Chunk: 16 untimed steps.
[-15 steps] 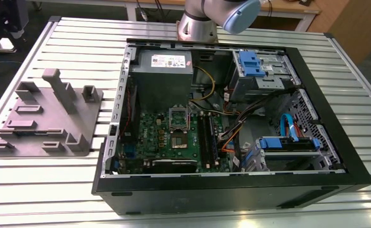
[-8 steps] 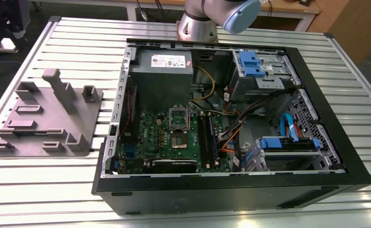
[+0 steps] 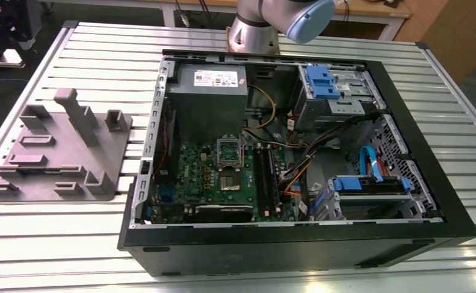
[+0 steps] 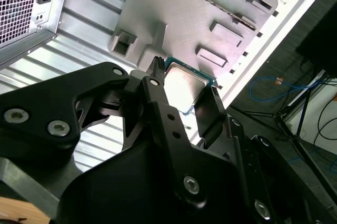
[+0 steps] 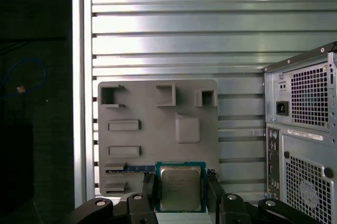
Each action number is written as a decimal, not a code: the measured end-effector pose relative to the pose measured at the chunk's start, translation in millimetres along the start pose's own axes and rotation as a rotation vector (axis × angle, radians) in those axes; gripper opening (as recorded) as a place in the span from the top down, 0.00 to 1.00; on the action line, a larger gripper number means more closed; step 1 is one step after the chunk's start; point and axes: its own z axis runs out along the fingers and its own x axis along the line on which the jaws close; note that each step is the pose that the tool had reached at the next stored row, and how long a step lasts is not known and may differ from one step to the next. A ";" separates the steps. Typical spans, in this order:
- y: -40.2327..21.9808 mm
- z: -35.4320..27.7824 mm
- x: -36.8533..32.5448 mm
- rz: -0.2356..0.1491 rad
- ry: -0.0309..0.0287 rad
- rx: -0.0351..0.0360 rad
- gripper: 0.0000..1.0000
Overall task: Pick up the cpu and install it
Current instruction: 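Pick up the cpu and move it towards the insertion slot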
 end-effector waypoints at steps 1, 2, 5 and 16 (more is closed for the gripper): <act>0.0 -0.1 -0.3 0.000 0.0001 0.0001 0.53; 0.0 -0.1 -0.5 0.000 0.0002 0.0001 0.53; 0.1 0.0 -1.3 0.000 0.0001 0.0000 0.53; 0.2 0.0 -4.4 0.000 0.0001 0.0001 0.53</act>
